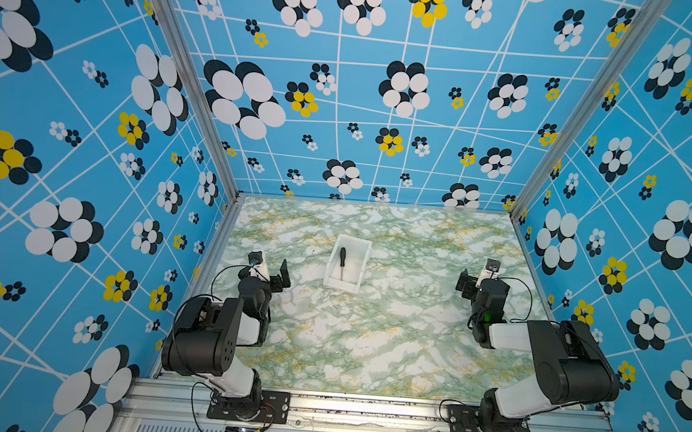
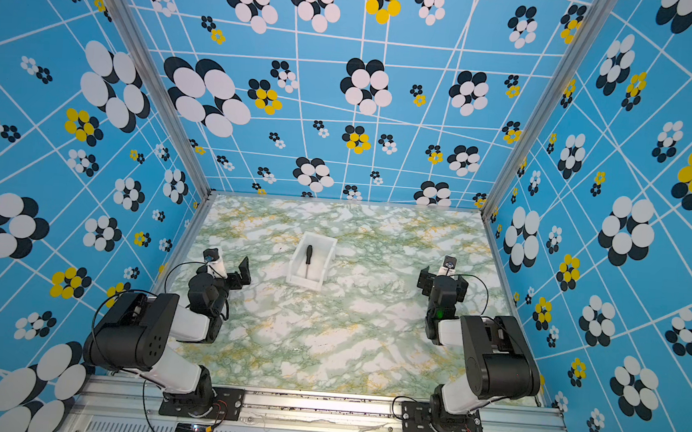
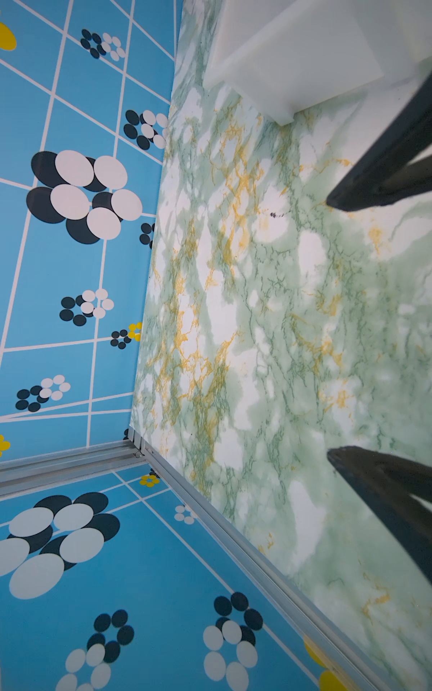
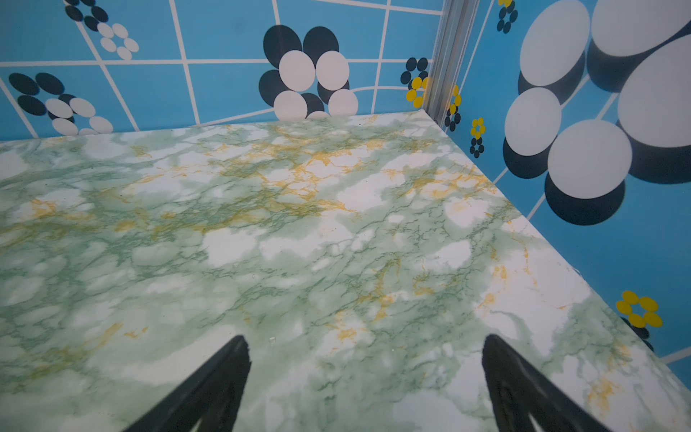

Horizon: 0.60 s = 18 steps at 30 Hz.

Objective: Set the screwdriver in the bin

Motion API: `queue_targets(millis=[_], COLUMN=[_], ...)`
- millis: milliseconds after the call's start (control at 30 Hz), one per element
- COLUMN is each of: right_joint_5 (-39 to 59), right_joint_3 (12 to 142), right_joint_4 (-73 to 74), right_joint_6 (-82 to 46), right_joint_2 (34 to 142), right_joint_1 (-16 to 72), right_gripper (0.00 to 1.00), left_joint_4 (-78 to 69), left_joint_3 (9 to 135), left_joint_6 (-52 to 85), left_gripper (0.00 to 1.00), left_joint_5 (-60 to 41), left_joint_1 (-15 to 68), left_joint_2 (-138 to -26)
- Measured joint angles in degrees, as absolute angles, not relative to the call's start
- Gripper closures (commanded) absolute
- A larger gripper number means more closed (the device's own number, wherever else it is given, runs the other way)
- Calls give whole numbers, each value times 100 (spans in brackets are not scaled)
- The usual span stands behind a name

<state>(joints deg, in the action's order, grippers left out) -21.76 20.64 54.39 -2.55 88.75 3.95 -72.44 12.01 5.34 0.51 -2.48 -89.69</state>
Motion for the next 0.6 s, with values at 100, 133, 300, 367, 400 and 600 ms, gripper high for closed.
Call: queue_targets(millis=[100, 133, 300, 367, 400, 600], right_joint_5=[-2176, -2176, -2178, -2178, -2178, -2178], right_joint_3=[2064, 2064, 2064, 2064, 2064, 2064], right_joint_4=[5439, 5439, 5439, 5439, 5439, 5439], right_joint_6=[-255, -255, -255, -255, -255, -255], right_joint_2=[8875, 8875, 8875, 8875, 8875, 8875], right_joint_1=[395, 395, 395, 395, 395, 395], right_gripper=[1, 1, 1, 1, 1, 1], left_joint_4=[-7249, -7247, -7249, -7247, -7249, -7249], left_joint_3=[1199, 1199, 1199, 1199, 1199, 1199], left_joint_6=[537, 537, 537, 537, 534, 534], left_gripper=[1, 1, 1, 1, 1, 1], left_joint_5=[51, 51, 54, 60, 67, 89], left_joint_1=[-250, -248, -248, -248, -248, -250], left_joint_2=[-8969, -8969, -8969, -8969, -8969, -8969])
